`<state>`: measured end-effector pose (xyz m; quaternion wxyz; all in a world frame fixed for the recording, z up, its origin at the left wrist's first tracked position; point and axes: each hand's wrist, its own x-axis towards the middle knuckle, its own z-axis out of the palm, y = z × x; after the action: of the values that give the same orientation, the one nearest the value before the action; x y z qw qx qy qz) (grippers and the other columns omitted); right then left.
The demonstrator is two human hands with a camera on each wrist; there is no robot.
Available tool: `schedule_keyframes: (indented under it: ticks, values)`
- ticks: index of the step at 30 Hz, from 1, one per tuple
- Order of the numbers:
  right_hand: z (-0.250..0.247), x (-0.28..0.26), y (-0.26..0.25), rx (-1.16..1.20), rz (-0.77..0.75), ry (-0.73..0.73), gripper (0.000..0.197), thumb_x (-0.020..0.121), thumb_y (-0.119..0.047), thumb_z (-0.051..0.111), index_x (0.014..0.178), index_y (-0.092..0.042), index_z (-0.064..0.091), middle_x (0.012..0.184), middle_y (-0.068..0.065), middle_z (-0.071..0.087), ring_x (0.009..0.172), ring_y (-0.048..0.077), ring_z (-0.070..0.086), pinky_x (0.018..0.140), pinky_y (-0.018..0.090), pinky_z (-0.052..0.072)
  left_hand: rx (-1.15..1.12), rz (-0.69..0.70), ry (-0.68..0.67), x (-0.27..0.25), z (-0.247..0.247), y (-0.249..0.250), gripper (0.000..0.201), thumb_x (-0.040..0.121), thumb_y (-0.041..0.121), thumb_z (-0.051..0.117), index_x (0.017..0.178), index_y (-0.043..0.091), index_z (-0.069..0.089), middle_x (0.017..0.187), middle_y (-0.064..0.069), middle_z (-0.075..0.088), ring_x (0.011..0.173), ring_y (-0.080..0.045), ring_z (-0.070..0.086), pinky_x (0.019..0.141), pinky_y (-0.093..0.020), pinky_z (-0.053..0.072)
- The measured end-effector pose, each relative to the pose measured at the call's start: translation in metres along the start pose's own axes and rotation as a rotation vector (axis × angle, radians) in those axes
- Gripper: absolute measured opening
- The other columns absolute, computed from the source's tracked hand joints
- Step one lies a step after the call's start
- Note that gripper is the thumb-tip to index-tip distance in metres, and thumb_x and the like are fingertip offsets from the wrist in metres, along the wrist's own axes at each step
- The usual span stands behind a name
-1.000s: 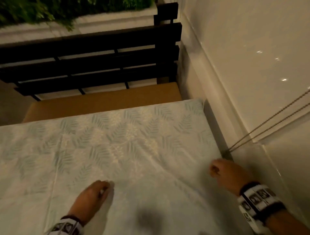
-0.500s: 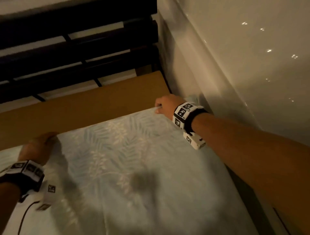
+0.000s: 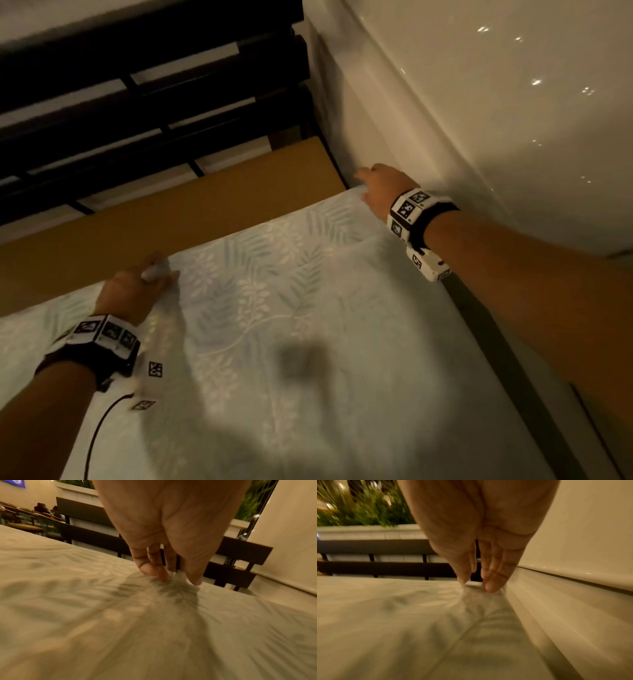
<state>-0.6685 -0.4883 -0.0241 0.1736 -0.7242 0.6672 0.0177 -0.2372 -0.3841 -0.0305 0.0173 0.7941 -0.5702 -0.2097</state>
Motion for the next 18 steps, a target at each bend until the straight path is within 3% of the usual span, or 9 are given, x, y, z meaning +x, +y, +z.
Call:
schedule_keyframes:
  ticks: [3, 5, 8, 10, 11, 13, 14, 16, 18]
  values:
    - [0.018, -0.085, -0.008, 0.069, -0.092, 0.048, 0.042, 0.097, -0.018, 0.058, 0.138, -0.012, 0.051, 0.135, 0.017, 0.052, 0.118, 0.039, 0.056, 0.102, 0.047, 0.049, -0.086, 0.084, 0.044, -0.065, -0.002, -0.028, 0.047, 0.091, 0.032, 0.064, 0.136, 0.025, 0.051, 0.118, -0.016, 0.064, 0.084, -0.028, 0.062, 0.075, -0.04, 0.051]
    - [0.044, -0.176, -0.016, 0.171, -0.197, 0.005, 0.037, 0.093, -0.024, 0.057, 0.128, -0.011, 0.06, 0.126, 0.016, 0.059, 0.112, 0.038, 0.059, 0.099, 0.047, 0.052, -0.183, 0.195, 0.069, -0.137, 0.006, -0.064, 0.039, 0.086, 0.041, 0.065, 0.123, 0.033, 0.058, 0.108, -0.007, 0.065, 0.076, -0.012, 0.061, 0.067, -0.026, 0.048]
    - [0.099, -0.322, -0.036, 0.133, -0.313, -0.001, 0.041, 0.084, -0.041, 0.06, 0.12, -0.022, 0.061, 0.115, 0.003, 0.063, 0.099, 0.026, 0.066, 0.086, 0.041, 0.061, -0.283, 0.237, -0.083, -0.25, 0.041, -0.142, 0.041, 0.082, 0.074, 0.043, 0.109, 0.047, 0.058, 0.1, 0.02, 0.061, 0.092, 0.02, 0.053, 0.077, 0.003, 0.039]
    - [0.131, -0.401, -0.055, 0.029, -0.356, -0.084, 0.05, 0.078, -0.058, 0.06, 0.121, -0.032, 0.057, 0.116, -0.008, 0.06, 0.097, 0.016, 0.065, 0.079, 0.031, 0.063, -0.321, 0.304, -0.001, -0.315, 0.079, -0.195, 0.028, 0.092, 0.066, 0.033, 0.112, 0.064, 0.053, 0.105, 0.036, 0.06, 0.097, 0.029, 0.045, 0.088, 0.003, 0.035]
    - [0.144, -0.432, -0.064, -0.011, -0.36, -0.133, 0.056, 0.074, -0.065, 0.059, 0.121, -0.034, 0.057, 0.117, -0.01, 0.06, 0.097, 0.014, 0.065, 0.079, 0.03, 0.063, -0.329, 0.341, 0.086, -0.345, 0.088, -0.217, 0.027, 0.096, 0.056, 0.033, 0.114, 0.064, 0.051, 0.102, 0.033, 0.063, 0.091, 0.024, 0.048, 0.087, -0.005, 0.04]
    - [0.164, -0.472, -0.081, -0.098, -0.35, -0.165, 0.068, 0.063, -0.068, 0.062, 0.121, -0.035, 0.057, 0.117, -0.009, 0.063, 0.099, 0.015, 0.063, 0.082, 0.032, 0.063, -0.29, 0.418, -0.029, -0.41, 0.092, -0.247, 0.023, 0.088, 0.052, 0.046, 0.101, 0.046, 0.064, 0.087, 0.013, 0.066, 0.078, 0.004, 0.049, 0.075, -0.018, 0.042]
    - [0.171, -0.477, -0.082, -0.115, -0.346, -0.166, 0.07, 0.059, -0.066, 0.067, 0.121, -0.035, 0.058, 0.118, -0.007, 0.065, 0.101, 0.017, 0.059, 0.083, 0.035, 0.063, -0.203, 0.499, -0.12, -0.424, 0.092, -0.257, 0.028, 0.079, 0.057, 0.054, 0.094, 0.039, 0.068, 0.089, 0.008, 0.065, 0.079, 0.0, 0.048, 0.078, -0.016, 0.04]
    - [0.179, -0.493, -0.098, -0.119, -0.342, -0.179, 0.071, 0.057, -0.062, 0.077, 0.118, -0.031, 0.061, 0.115, -0.002, 0.067, 0.1, 0.022, 0.057, 0.082, 0.04, 0.063, -0.079, 0.556, -0.211, -0.465, 0.085, -0.285, 0.047, 0.067, 0.064, 0.063, 0.099, 0.031, 0.07, 0.102, 0.006, 0.065, 0.089, -0.007, 0.049, 0.089, -0.01, 0.037]
    - [0.177, -0.499, -0.109, -0.096, -0.358, -0.226, 0.066, 0.061, -0.065, 0.072, 0.115, -0.03, 0.061, 0.112, 0.0, 0.067, 0.097, 0.024, 0.061, 0.083, 0.043, 0.062, -0.021, 0.539, -0.219, -0.478, 0.087, -0.311, 0.055, 0.066, 0.062, 0.066, 0.107, 0.026, 0.068, 0.11, 0.001, 0.064, 0.094, -0.015, 0.053, 0.088, -0.019, 0.042]
